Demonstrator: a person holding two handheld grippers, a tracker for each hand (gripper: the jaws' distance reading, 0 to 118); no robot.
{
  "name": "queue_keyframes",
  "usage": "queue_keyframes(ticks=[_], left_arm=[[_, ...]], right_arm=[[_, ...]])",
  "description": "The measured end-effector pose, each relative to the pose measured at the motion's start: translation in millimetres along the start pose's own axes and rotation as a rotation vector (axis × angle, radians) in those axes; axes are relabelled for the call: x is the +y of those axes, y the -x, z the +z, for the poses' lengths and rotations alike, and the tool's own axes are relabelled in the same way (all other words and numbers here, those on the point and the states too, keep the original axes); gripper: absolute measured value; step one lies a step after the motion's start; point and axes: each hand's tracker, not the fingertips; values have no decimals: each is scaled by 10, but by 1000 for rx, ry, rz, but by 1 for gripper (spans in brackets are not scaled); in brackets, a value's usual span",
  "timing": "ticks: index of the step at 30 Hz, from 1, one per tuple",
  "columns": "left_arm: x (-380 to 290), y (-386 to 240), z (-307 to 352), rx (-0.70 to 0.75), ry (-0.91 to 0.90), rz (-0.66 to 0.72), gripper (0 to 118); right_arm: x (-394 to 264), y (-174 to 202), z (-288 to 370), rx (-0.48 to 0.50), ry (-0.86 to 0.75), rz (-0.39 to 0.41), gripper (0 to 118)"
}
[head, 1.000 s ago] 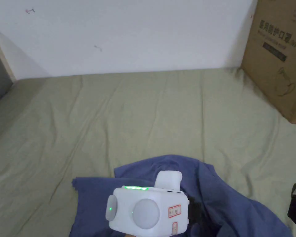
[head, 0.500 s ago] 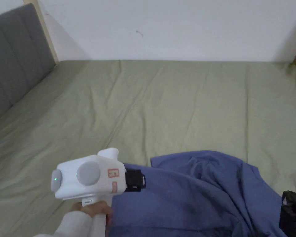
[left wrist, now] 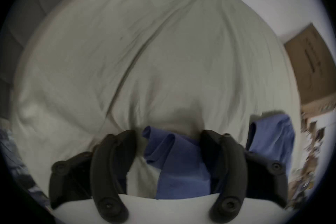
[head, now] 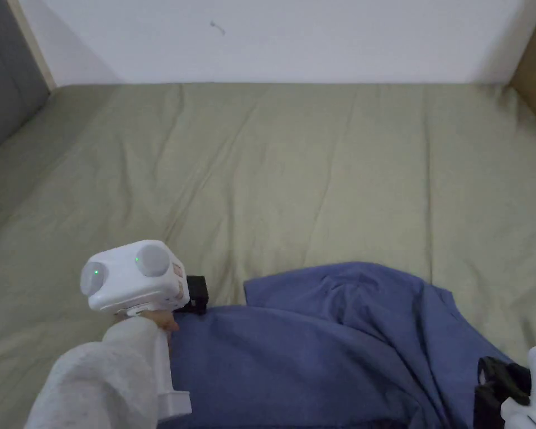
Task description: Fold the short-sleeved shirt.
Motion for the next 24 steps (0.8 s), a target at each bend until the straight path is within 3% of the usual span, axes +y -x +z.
queue_keyframes(ticks=[4,10,14,15,17,18,19,21,22,24], left_arm=[[-148,-223,15,90,-46,-151,10],[-99,-69,216,-8,-35,-70,8],[-81,63,614,-85,-134,-67,8],[-83,84,732,-111,-158,-78,8],[-116,126,952,-164,-203,-65,8],[-138,159,1053,-199,-224,-57,8],[-163,180,1129,-216,-243,-53,8],[-238,200,1285,-243,-270,-68,8],[-266,217,1332,-250,-276,-76,8],[-310,258,1392,-260,-281,-83,8]], right_arm=[[-12,-5,-52,-2,15,-11,0],[112,-64,-107,32,18,5,0],[596,-94,-433,197,27,121,1],[753,-88,-588,253,44,159,9],[1003,-35,-925,278,48,178,72],[1128,-2,-1167,310,76,198,97],[1213,41,-1406,352,142,210,108],[1337,170,-1960,362,278,249,108],[1327,263,-2169,298,319,276,108],[1301,450,-2631,253,403,411,108]])
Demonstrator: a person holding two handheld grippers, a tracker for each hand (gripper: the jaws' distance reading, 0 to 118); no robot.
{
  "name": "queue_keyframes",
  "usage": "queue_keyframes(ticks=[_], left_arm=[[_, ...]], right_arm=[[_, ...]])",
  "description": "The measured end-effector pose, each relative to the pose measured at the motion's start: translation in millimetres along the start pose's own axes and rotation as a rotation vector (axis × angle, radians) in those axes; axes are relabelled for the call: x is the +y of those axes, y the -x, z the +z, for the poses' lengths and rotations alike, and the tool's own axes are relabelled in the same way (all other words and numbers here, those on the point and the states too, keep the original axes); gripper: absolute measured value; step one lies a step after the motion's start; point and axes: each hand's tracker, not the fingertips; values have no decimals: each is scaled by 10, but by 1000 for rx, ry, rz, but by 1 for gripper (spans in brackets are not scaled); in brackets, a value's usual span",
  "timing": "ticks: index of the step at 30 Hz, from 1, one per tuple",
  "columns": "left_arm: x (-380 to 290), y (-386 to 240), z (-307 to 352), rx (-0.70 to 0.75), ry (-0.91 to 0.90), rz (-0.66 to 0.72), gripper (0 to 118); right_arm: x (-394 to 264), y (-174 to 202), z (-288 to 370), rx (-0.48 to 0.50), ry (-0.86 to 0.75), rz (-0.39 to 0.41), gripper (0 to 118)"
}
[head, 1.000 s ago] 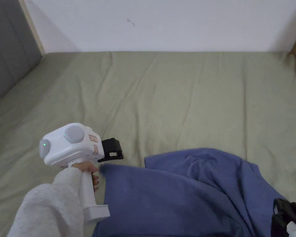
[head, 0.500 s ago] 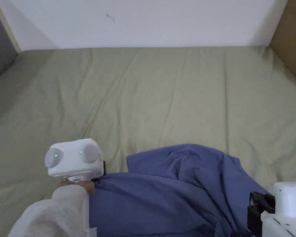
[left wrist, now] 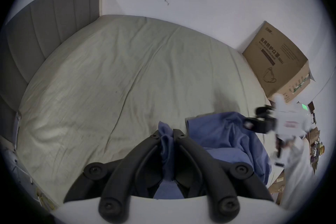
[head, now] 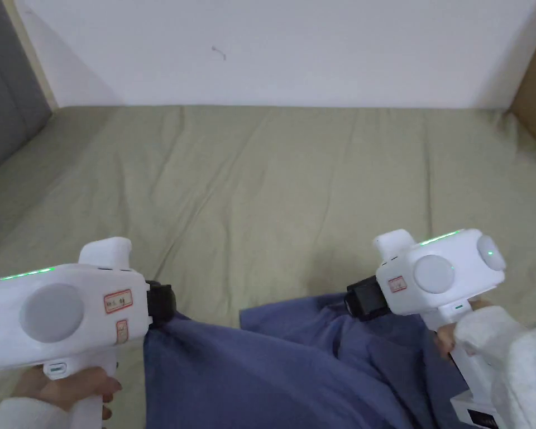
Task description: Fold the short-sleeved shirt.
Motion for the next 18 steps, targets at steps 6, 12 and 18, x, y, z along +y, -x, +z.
queue_keyframes(ticks=[6,12,18], left_arm=[[-36,85,94,-44,-3,-6,8],[-43,122,185,-33,-8,-10,8],[-7,58,403,-8,-19,-46,8]], right_arm=[[80,58,-383,5,86,-19,96],[-56,218,-48,-6,6,-15,3],[-63,-247,1051,-79,-183,-206,3]])
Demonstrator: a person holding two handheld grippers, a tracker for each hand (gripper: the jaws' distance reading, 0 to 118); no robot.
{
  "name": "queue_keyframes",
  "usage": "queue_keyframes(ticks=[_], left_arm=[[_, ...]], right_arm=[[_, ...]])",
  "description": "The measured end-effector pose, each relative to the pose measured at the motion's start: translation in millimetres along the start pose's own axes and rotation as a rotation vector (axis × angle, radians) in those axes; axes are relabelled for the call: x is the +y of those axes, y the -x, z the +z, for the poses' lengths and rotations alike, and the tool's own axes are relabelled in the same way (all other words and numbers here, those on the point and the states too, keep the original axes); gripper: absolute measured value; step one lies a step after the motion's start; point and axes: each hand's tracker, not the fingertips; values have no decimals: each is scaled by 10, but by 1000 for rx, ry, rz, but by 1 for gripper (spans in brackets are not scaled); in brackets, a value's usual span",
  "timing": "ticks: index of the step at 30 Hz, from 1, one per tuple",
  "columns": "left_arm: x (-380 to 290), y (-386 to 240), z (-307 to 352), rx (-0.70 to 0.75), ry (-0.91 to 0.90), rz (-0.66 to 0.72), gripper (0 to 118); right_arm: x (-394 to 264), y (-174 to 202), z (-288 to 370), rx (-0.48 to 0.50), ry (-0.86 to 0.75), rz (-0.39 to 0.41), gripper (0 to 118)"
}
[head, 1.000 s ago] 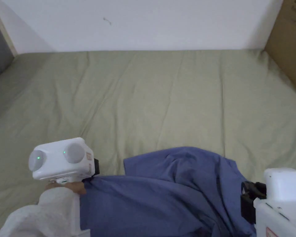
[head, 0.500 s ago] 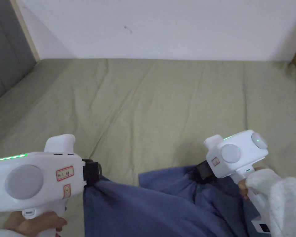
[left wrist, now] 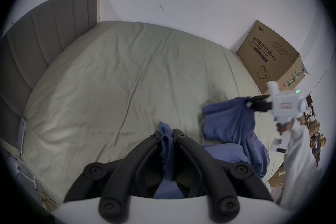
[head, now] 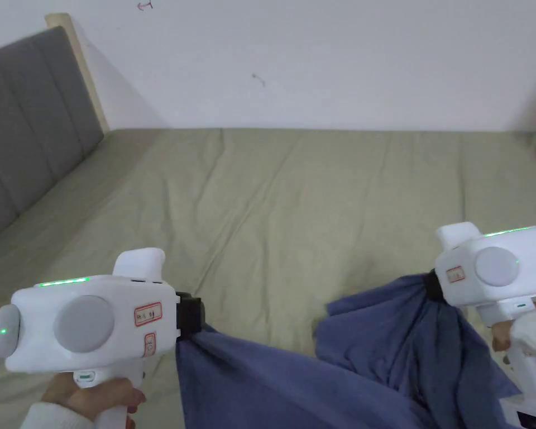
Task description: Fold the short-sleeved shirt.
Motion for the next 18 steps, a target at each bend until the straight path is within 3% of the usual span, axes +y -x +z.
queue_keyframes(ticks=[2,8,12,18], left_arm=[[65,-25,108,20,-29,-26,8],[376,-180,528,80,-123,-69,8],[632,-337,892,47,-208,-113,8],[1226,-531,1365,59,-317,-150,8]], right_arm=[[113,-326,505,-1,-79,-108,3],[178,-1242,2026,-56,-286,-313,3],[130,-1563,2703,-77,-366,-449,3],[337,-1647,3169,-44,-429,-482,3]])
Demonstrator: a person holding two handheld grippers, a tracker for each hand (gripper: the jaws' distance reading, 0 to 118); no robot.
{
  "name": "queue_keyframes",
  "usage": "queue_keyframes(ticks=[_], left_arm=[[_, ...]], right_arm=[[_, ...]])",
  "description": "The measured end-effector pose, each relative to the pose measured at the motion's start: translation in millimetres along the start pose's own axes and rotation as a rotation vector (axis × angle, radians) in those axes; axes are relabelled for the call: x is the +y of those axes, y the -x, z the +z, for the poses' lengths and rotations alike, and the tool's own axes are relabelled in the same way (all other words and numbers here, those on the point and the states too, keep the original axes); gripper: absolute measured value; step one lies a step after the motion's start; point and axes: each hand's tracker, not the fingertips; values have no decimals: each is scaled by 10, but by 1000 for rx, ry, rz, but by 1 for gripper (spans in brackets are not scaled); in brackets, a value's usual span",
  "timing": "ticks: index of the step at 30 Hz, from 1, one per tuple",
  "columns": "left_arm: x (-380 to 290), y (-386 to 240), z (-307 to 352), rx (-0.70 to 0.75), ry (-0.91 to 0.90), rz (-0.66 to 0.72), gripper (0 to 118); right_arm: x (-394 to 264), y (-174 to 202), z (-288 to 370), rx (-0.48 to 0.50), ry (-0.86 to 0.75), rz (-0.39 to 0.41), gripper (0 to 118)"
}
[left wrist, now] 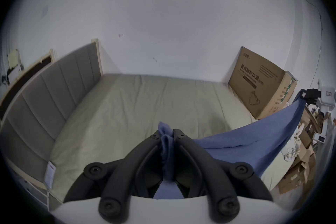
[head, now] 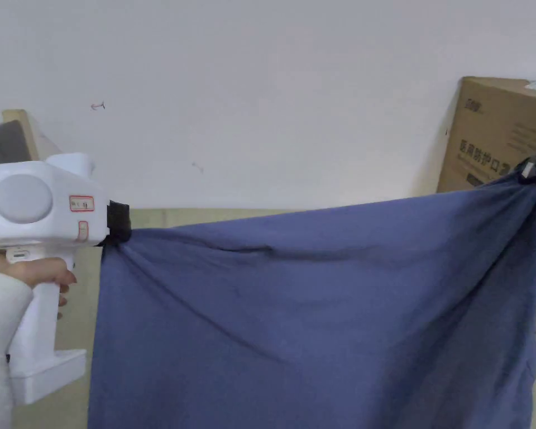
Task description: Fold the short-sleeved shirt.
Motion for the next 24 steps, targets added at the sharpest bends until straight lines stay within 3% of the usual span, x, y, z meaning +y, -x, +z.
queue_keyframes(ticks=[7,12,15,24], left_arm=[[880,94,-88,102,-82,-20,8],[1477,227,-391,176,-118,-26,8],[1741,257,-463,204,-169,-49,8],[1888,415,-592,224,-277,-26,8]], right_arm=[[666,528,-324,-6,-14,61,3],[1248,910,-556,28,-37,24,3],[1466,1177,-493,8,-108,88,3],[1569,1457,-422,50,-207,137,3]])
